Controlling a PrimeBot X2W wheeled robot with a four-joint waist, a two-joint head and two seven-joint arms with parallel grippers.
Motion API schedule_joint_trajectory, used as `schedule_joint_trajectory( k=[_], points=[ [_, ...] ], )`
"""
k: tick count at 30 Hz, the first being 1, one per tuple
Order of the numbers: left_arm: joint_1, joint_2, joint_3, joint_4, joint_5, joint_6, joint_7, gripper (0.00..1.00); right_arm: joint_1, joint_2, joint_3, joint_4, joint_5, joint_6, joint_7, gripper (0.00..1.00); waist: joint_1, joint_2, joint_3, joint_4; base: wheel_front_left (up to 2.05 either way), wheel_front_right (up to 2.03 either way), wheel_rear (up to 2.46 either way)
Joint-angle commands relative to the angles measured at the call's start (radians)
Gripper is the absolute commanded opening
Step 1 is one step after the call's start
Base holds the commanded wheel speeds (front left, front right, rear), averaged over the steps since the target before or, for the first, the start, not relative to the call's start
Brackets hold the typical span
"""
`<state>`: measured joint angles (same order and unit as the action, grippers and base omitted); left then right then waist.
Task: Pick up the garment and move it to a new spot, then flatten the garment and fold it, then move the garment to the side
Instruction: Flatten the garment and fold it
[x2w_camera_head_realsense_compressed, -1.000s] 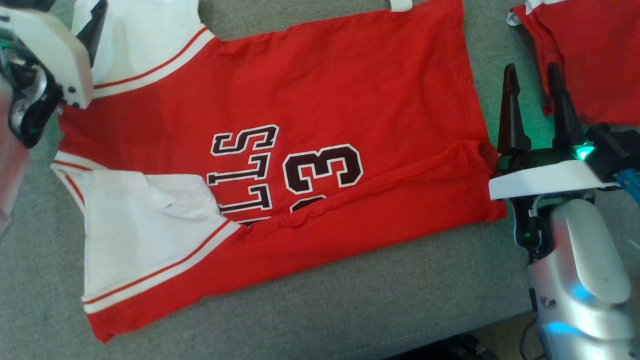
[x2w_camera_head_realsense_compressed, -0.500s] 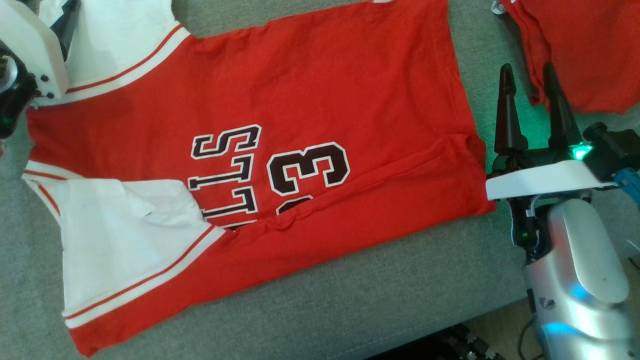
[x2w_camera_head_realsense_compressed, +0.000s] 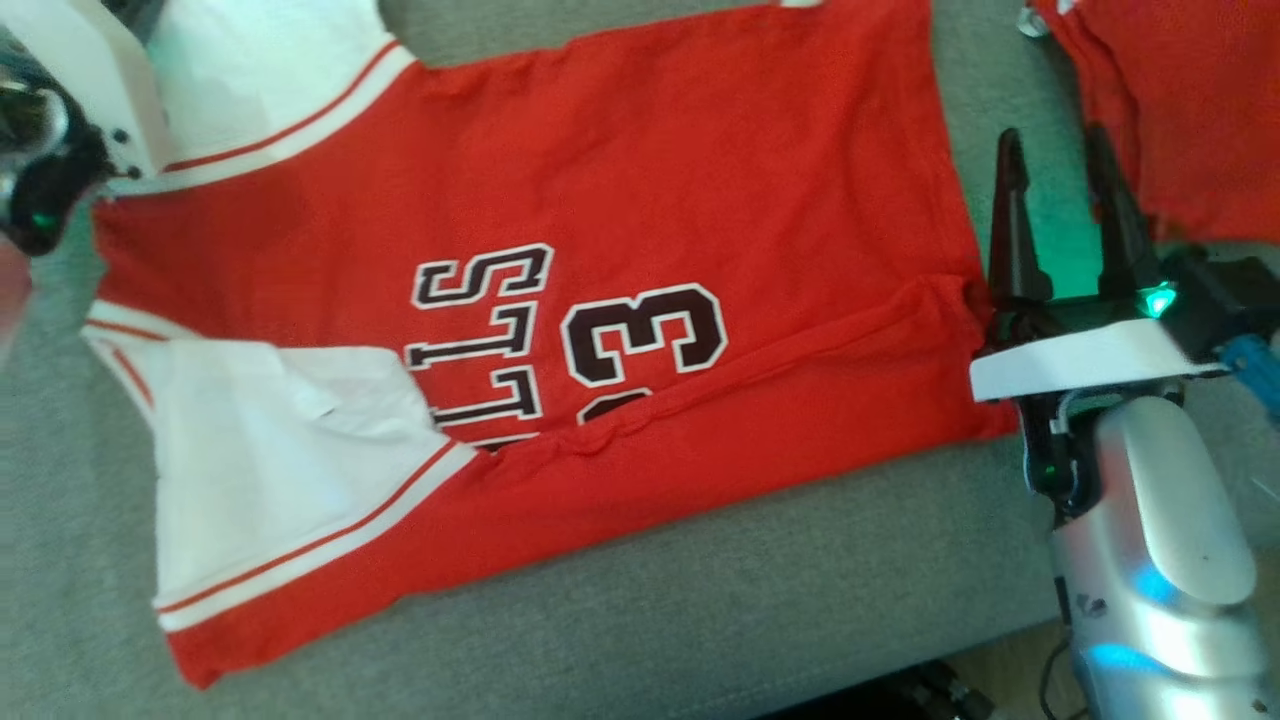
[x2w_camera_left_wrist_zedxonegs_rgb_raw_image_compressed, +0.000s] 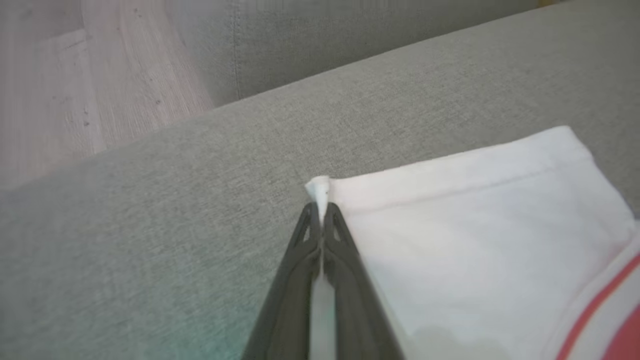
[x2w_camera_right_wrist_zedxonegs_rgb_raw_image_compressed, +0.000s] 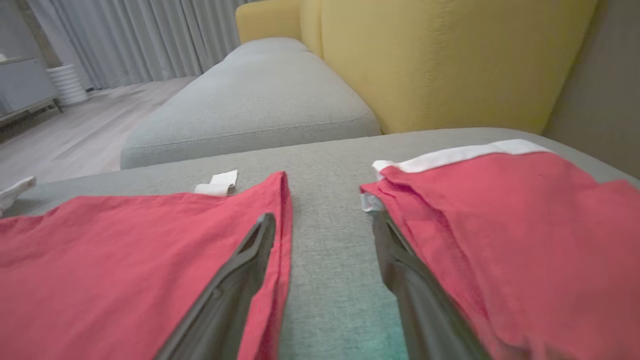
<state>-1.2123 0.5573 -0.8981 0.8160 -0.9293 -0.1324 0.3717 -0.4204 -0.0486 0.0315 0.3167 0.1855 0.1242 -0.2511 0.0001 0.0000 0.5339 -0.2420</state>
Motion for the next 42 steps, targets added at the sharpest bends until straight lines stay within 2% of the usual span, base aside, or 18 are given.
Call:
schedule_joint_trajectory(
  k=[1, 7, 12, 16, 20, 22, 30, 35, 39, 40, 41, 42],
  points=[
    [-0.035, 0.031, 0.023, -0.026, 0.012, 0.002, -0.042, 0.0, -0.015, -0.002, 0.019, -0.02, -0.021, 0.007, -0.011, 1.0, -0.0001, 0.0, -0.026, 0.027, 0.0, 0.0, 0.0],
    [-0.009, -0.017, 0.018, -0.081, 0.0, 0.002, -0.223, 0.0, -0.061, -0.005, 0.006, 0.016, -0.079, 0.007, 0.051, 1.0, -0.0001, 0.0, -0.111, 0.114, 0.0, 0.0, 0.0],
    [0.039, -0.03, -0.015, -0.166, 0.007, 0.002, -0.328, 0.0, -0.105, -0.067, -0.007, 0.043, -0.098, 0.007, 0.155, 1.0, -0.0001, 0.0, -0.169, 0.208, 0.0, 0.0, 0.0],
    [0.091, -0.042, -0.036, -0.243, 0.024, 0.006, -0.388, 0.0, -0.148, -0.116, -0.036, 0.084, -0.044, 0.007, 0.234, 1.0, -0.0001, 0.0, -0.201, 0.277, 0.0, 0.0, 0.0],
    [0.134, -0.055, -0.056, -0.336, 0.04, 0.028, -0.414, 0.0, -0.196, -0.189, -0.054, 0.157, -0.043, 0.007, 0.313, 1.0, -0.0001, 0.0, -0.202, 0.335, 0.0, 0.0, 0.0],
    [0.146, -0.056, -0.062, -0.36, 0.045, 0.034, -0.417, 0.0, -0.21, -0.201, -0.06, 0.182, -0.041, 0.007, 0.326, 1.0, -0.0001, 0.0, -0.2, 0.346, 0.0, 0.0, 0.0],
    [0.193, -0.041, -0.106, -0.51, 0.086, 0.077, -0.406, 0.0, -0.32, -0.286, -0.075, 0.414, -0.101, 0.007, 0.42, 1.0, -0.0001, 0.0, -0.165, 0.404, 0.0, 0.0, 0.0],
    [0.199, -0.029, -0.109, -0.558, 0.082, 0.09, -0.387, 0.0, -0.369, -0.301, -0.08, 0.533, -0.143, 0.007, 0.443, 1.0, -0.0001, 0.0, -0.154, 0.417, 0.0, 0.0, 0.0],
    [0.202, -0.016, -0.107, -0.568, 0.08, 0.099, -0.382, 0.0, -0.397, -0.287, -0.074, 0.606, -0.151, 0.007, 0.458, 1.0, -0.0001, 0.0, -0.151, 0.412, 0.0, 0.0, 0.0],
    [0.203, -0.014, -0.107, -0.568, 0.079, 0.1, -0.381, 0.0, -0.402, -0.282, -0.07, 0.622, -0.147, 0.007, 0.463, 0.7, -0.0001, 0.0, -0.151, 0.411, 0.0, 0.0, 0.0],
    [0.202, -0.012, -0.107, -0.566, 0.077, 0.102, -0.378, 0.0, -0.407, -0.275, -0.067, 0.639, -0.14, 0.007, 0.471, 0.21, -0.0001, 0.0, -0.152, 0.408, 0.0, 0.0, 0.0],
    [0.201, -0.01, -0.106, -0.563, 0.077, 0.102, -0.376, 0.0, -0.413, -0.268, -0.057, 0.652, -0.132, 0.007, 0.476, 0.0, -0.0001, 0.0, -0.153, 0.406, 0.0, 0.0, 0.0]
  ],
)
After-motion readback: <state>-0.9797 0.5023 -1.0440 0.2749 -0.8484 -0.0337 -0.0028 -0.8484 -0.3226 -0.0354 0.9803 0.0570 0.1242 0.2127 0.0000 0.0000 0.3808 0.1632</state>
